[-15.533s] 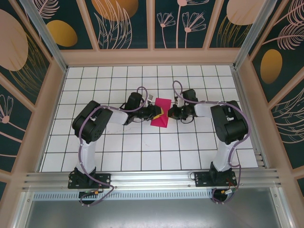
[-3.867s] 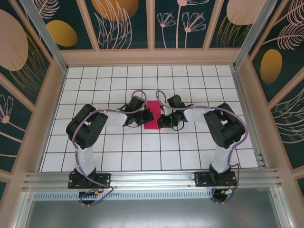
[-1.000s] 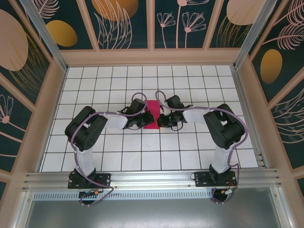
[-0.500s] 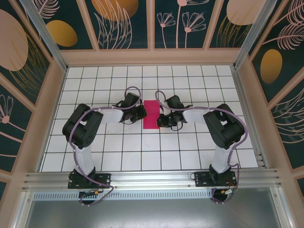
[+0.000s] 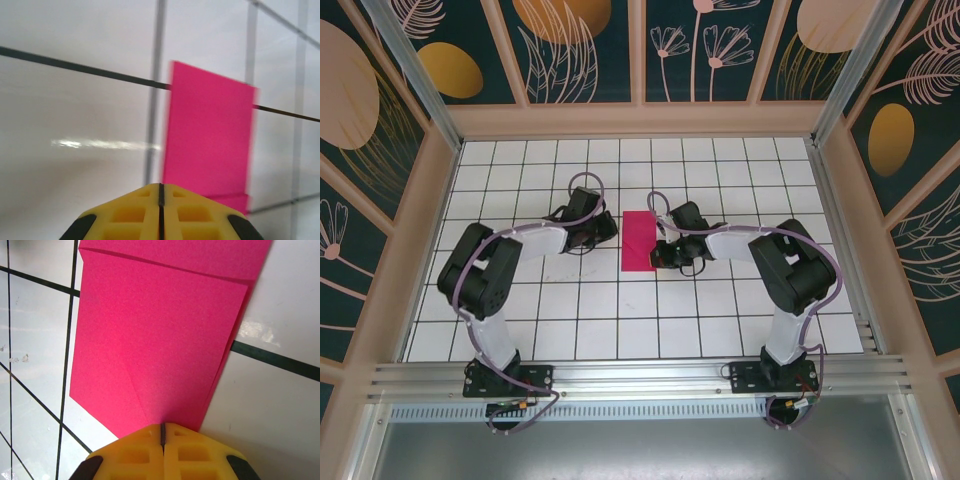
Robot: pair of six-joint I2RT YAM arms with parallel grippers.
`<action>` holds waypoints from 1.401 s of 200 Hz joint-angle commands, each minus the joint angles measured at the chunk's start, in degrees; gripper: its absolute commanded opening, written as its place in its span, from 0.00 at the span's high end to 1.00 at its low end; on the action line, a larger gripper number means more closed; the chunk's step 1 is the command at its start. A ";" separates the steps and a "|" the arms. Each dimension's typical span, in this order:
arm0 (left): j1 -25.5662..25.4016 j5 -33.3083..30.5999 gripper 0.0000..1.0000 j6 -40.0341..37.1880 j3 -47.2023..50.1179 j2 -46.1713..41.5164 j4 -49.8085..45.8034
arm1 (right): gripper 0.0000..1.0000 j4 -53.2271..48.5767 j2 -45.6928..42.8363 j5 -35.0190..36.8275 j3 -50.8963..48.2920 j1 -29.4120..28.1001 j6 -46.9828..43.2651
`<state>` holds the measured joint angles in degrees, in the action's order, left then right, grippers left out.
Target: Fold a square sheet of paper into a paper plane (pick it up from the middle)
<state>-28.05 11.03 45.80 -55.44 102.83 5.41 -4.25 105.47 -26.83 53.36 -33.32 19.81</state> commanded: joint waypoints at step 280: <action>-2.27 3.55 0.94 -3.03 -2.04 12.09 0.04 | 0.95 -4.19 3.88 -5.19 9.10 -0.30 -2.43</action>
<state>-30.74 16.08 44.07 -59.05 111.92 7.49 -7.53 105.91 -30.83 59.33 -33.36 18.70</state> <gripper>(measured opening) 0.069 0.056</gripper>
